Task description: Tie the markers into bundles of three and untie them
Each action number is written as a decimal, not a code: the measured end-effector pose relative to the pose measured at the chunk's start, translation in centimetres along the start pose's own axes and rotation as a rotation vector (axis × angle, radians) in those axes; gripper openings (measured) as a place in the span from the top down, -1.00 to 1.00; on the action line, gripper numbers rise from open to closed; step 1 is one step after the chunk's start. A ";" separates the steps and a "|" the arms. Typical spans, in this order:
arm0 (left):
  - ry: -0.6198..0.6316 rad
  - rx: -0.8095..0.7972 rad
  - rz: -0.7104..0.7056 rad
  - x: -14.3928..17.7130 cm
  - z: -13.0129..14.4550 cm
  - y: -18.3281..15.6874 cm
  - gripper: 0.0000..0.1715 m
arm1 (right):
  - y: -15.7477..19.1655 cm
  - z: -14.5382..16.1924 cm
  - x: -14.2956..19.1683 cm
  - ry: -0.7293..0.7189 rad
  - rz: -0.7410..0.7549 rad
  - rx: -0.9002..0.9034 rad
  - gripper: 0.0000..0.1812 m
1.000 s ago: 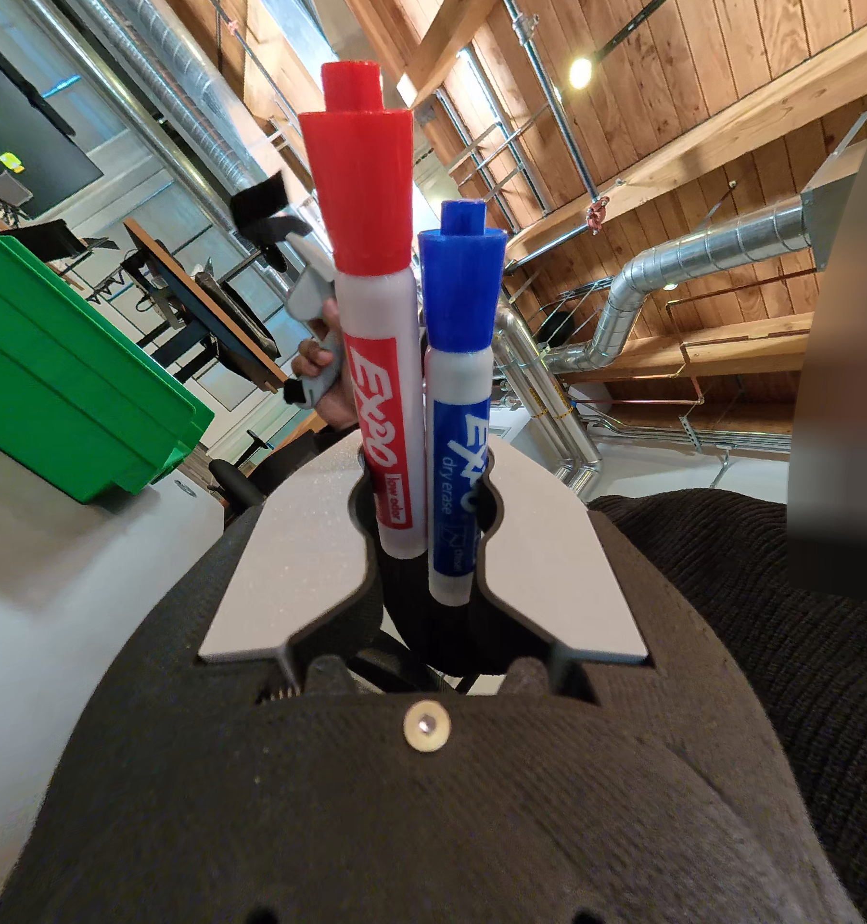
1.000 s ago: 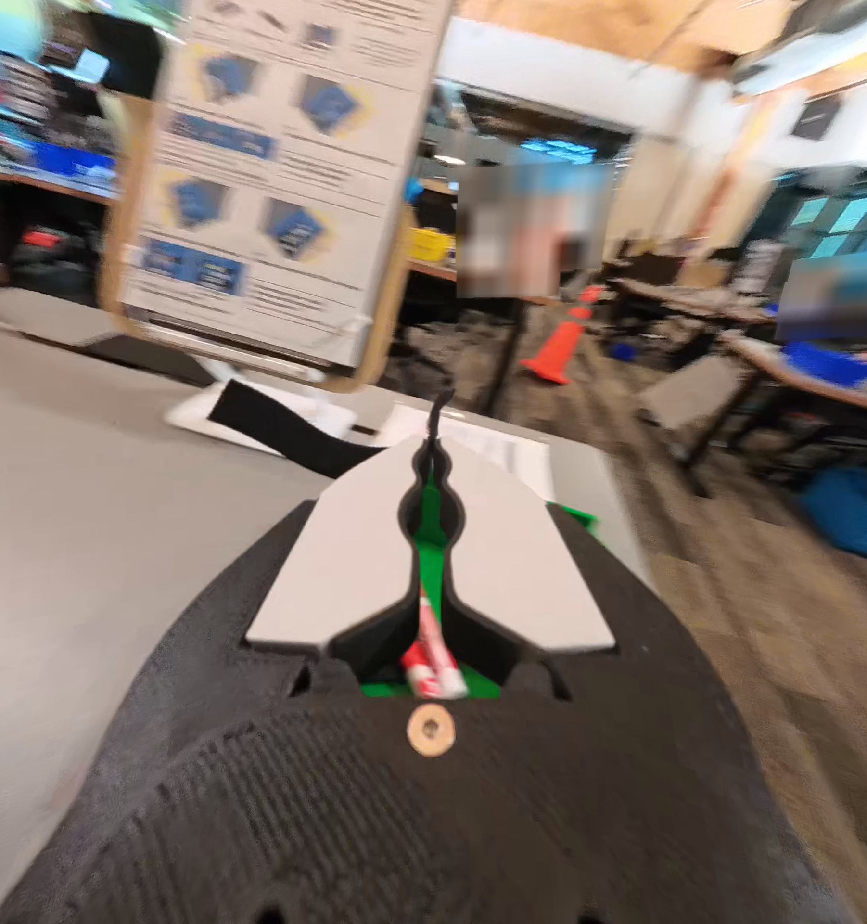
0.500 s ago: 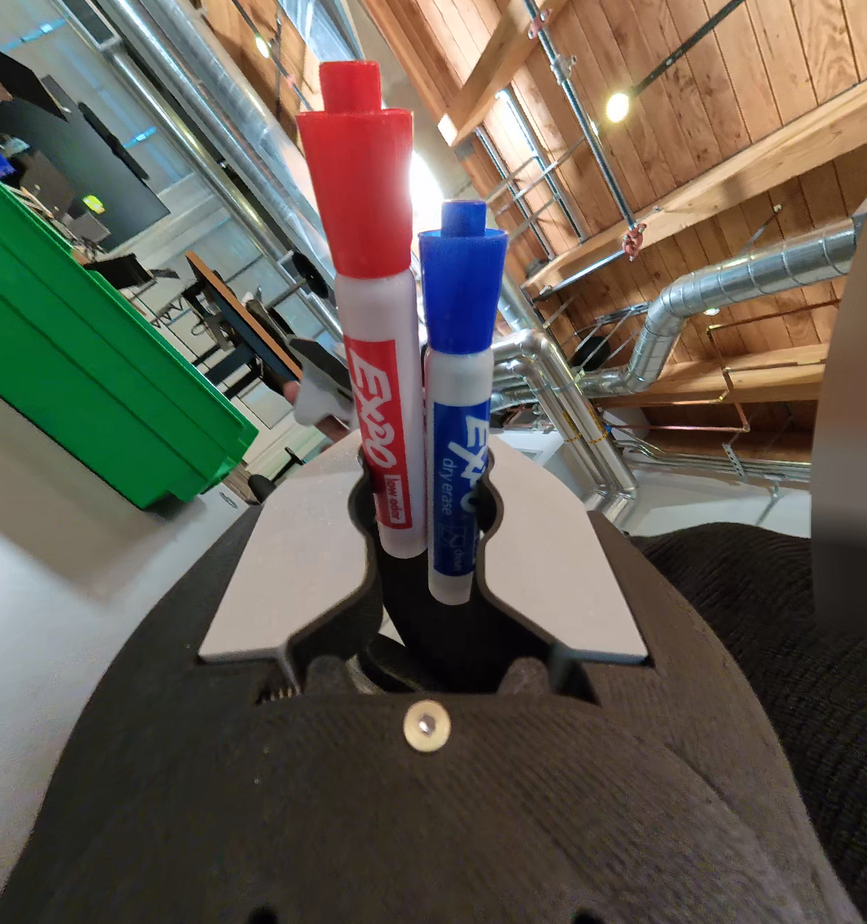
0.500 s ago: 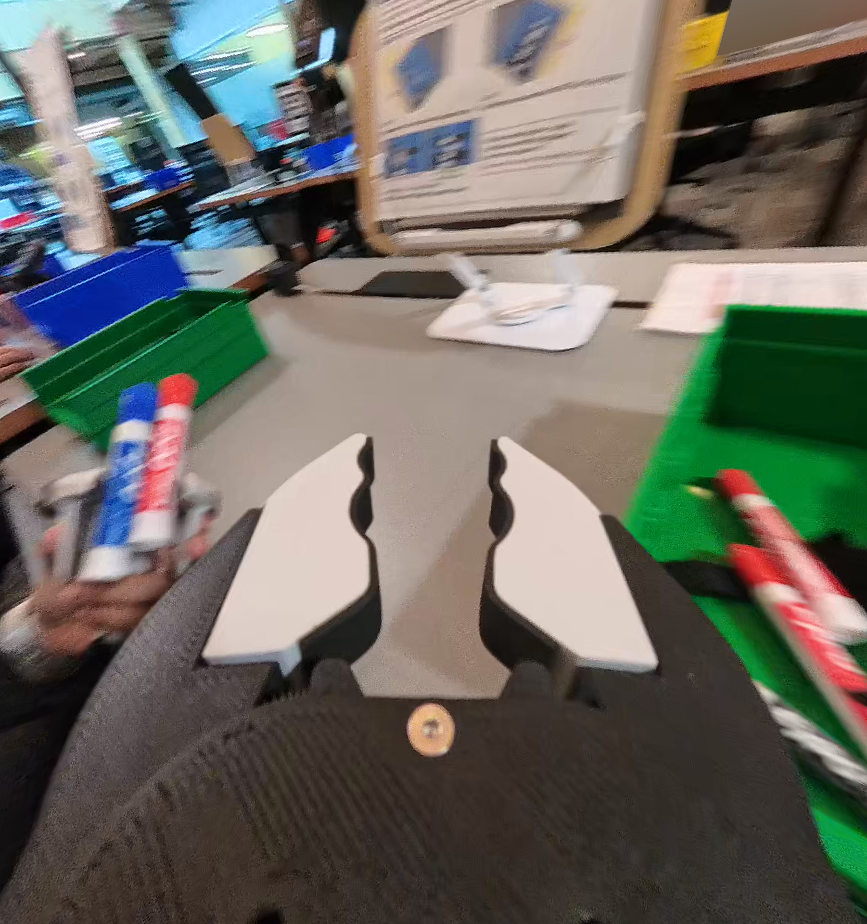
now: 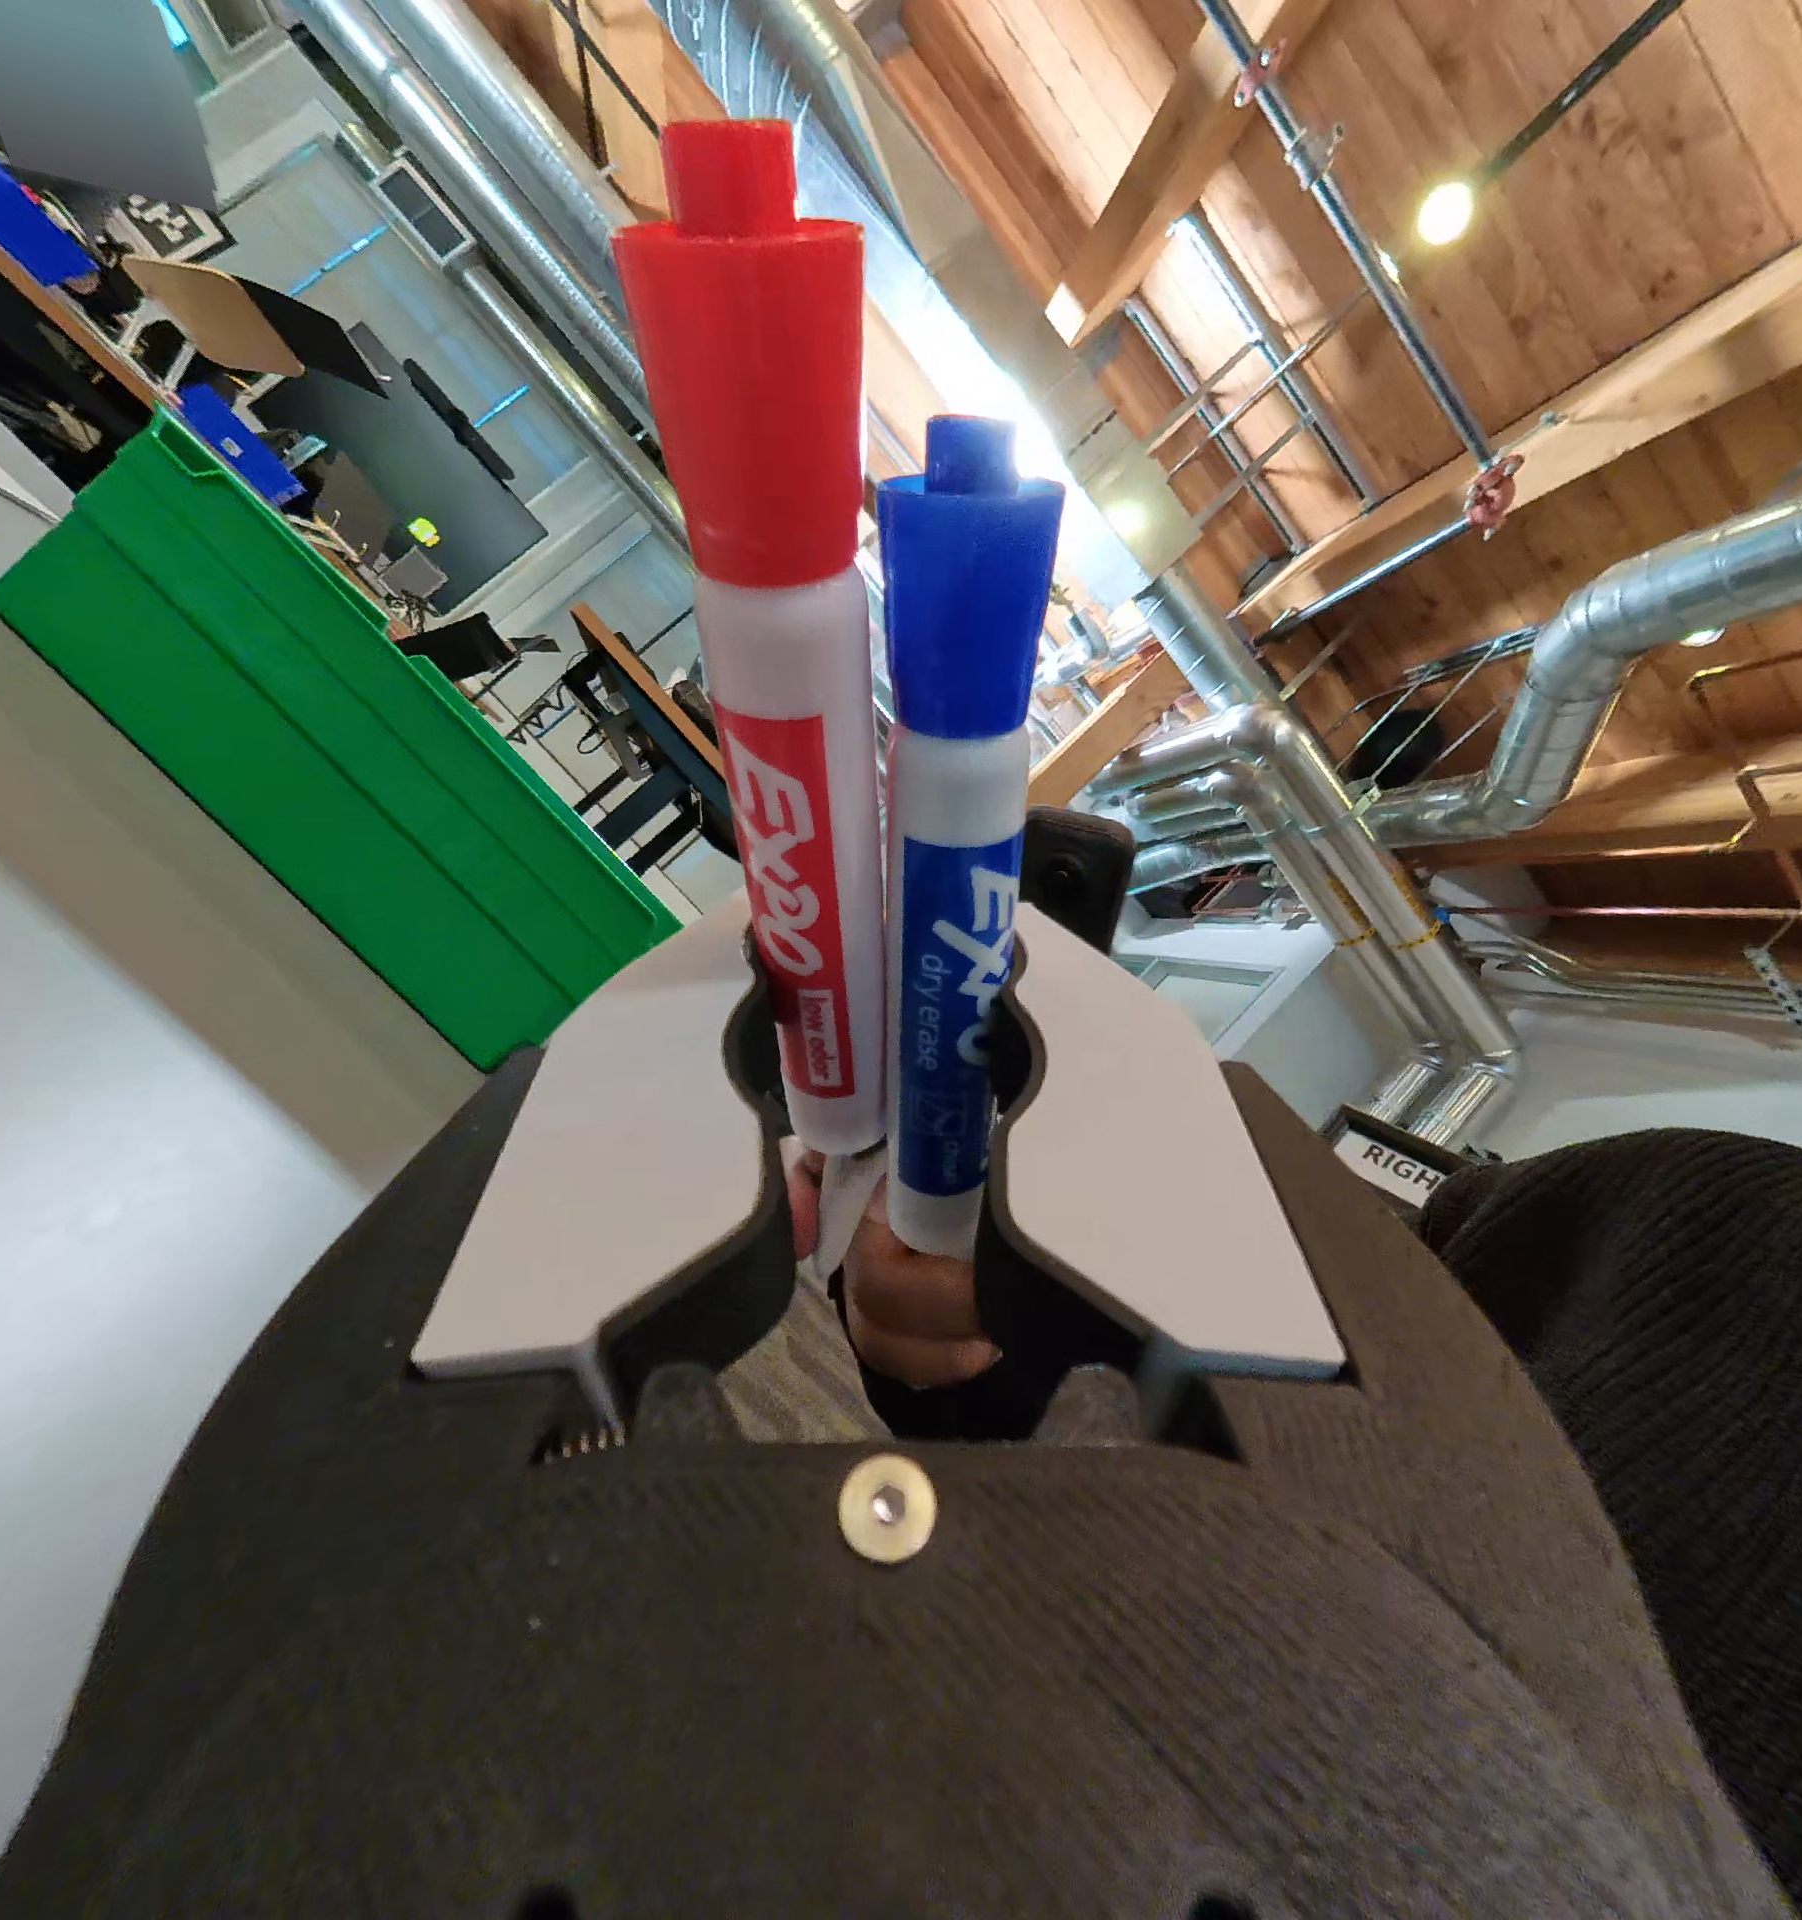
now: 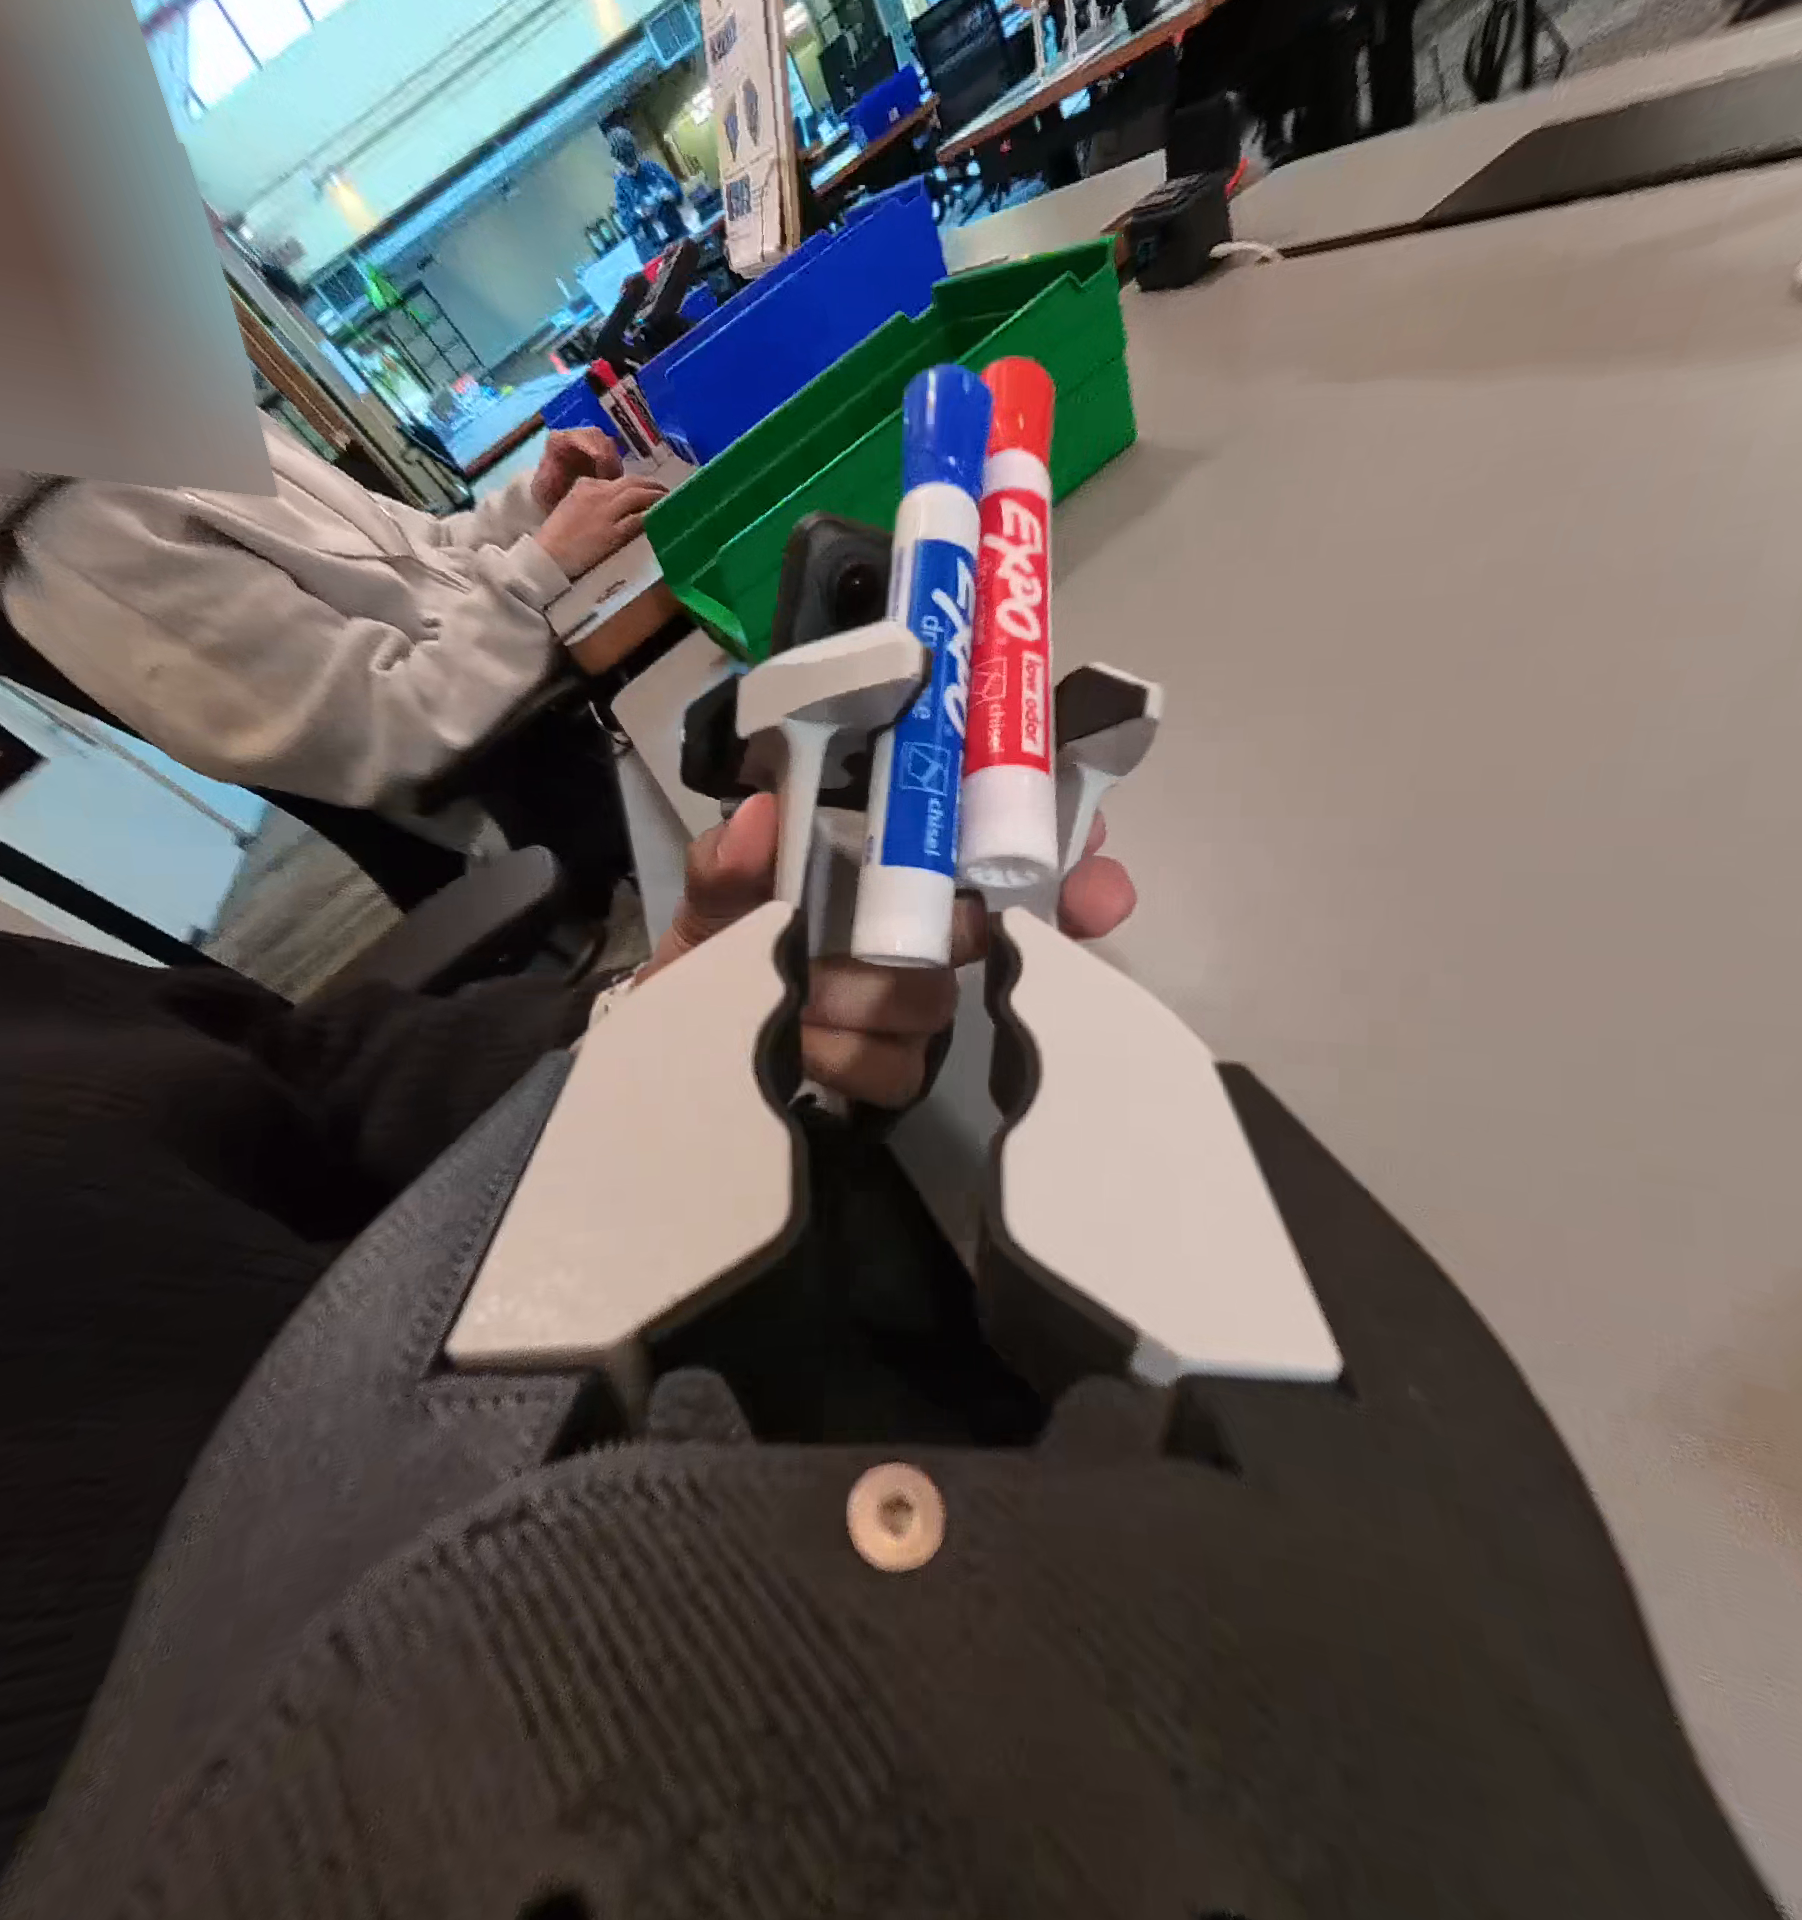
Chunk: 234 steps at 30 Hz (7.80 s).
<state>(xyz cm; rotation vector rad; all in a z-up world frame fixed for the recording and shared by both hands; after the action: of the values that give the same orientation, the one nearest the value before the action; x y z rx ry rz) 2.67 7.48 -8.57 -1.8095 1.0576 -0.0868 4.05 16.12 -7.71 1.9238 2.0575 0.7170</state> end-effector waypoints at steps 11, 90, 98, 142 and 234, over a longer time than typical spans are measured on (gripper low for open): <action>0.027 0.005 -0.007 -0.3 0.6 0.2 0.56 | -0.6 0.5 -0.2 0.000 -0.053 -0.074 0.79; 0.078 -0.067 -0.248 0.1 -0.1 2.5 0.81 | -7.3 -7.5 22.3 -0.396 0.549 0.011 1.00; 0.092 -0.057 -0.241 -0.3 0.3 2.4 0.81 | -14.8 -7.8 28.6 -0.091 0.868 0.069 1.00; 0.291 -0.121 -0.166 -3.2 4.6 0.1 0.81 | -16.8 -9.0 27.6 0.139 0.868 0.051 0.78; 0.014 -1.296 -1.186 9.9 -18.8 -8.4 0.21 | -2.5 -2.6 -1.2 -0.193 0.311 0.080 0.37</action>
<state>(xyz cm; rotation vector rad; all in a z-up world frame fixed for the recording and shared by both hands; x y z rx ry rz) 4.80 -11.76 3.56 -3.3824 -0.2949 -0.1314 0.70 14.40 -6.90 2.2891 1.7180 0.4902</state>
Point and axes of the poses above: each gripper's, where its closed fingertips meet, x back along the fingers, z out of its underside, y = z × x across the jaws, the point moved 5 cm from there along x, back along the fingers, and after that the axes turned 8 degrees about -z, right-handed, at the moved point
